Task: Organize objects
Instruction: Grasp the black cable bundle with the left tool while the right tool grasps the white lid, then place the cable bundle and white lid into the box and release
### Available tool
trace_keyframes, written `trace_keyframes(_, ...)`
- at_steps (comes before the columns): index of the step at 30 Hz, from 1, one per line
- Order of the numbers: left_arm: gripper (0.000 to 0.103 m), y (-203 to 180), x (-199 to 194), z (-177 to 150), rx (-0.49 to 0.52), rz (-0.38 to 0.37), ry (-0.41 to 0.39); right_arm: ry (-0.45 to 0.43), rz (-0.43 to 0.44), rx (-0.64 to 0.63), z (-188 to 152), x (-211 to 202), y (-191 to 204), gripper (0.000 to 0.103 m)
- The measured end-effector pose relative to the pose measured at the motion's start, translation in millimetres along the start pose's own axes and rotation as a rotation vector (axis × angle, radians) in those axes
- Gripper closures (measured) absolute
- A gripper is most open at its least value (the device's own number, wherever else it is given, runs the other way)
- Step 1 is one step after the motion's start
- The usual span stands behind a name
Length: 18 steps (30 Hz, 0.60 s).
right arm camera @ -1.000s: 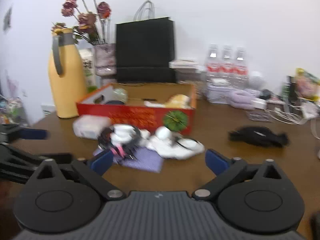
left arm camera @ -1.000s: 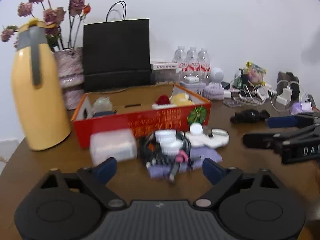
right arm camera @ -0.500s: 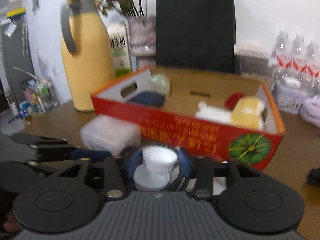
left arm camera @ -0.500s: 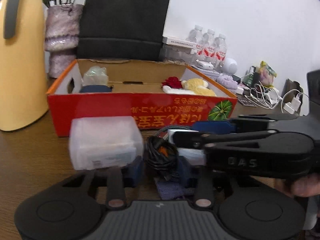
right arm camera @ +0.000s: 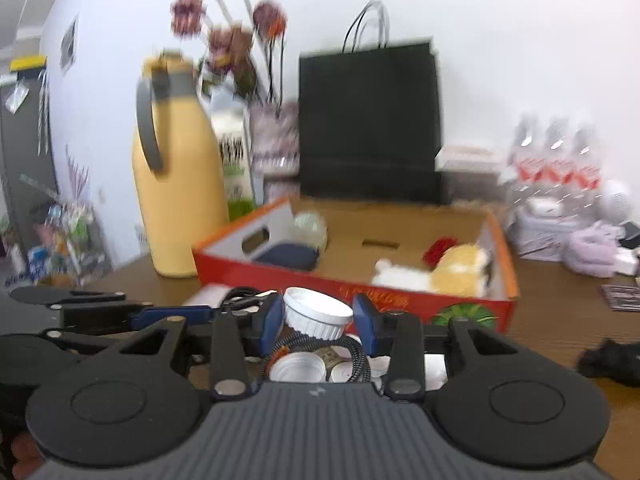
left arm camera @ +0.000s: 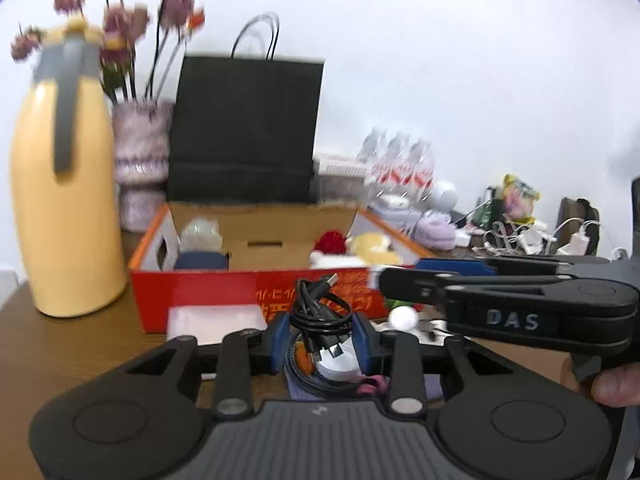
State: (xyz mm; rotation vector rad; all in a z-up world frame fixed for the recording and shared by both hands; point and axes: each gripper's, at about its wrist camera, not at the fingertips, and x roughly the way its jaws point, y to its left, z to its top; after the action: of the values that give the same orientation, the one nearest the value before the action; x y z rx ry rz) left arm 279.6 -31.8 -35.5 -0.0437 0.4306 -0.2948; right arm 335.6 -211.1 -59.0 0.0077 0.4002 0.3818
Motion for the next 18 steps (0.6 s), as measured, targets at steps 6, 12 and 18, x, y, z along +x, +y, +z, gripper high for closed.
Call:
trace_keyframes(6,0.071,-10.5,-90.6,-15.9,0.006,0.030,0.012,-0.017,-0.042,-0.010,-16.3,-86.0,19.5,0.063)
trace_keyframes(12,0.071,-17.2,-146.8,-41.4,-0.015,0.062,0.025,0.034,-0.072,0.089,-54.4,-161.4,45.3,0.063)
trace_keyframes(18,0.071,-17.3,-168.7,-36.8,-0.023,0.035,-0.017,0.046,-0.154,0.052,-66.3,-185.1,59.2,0.063)
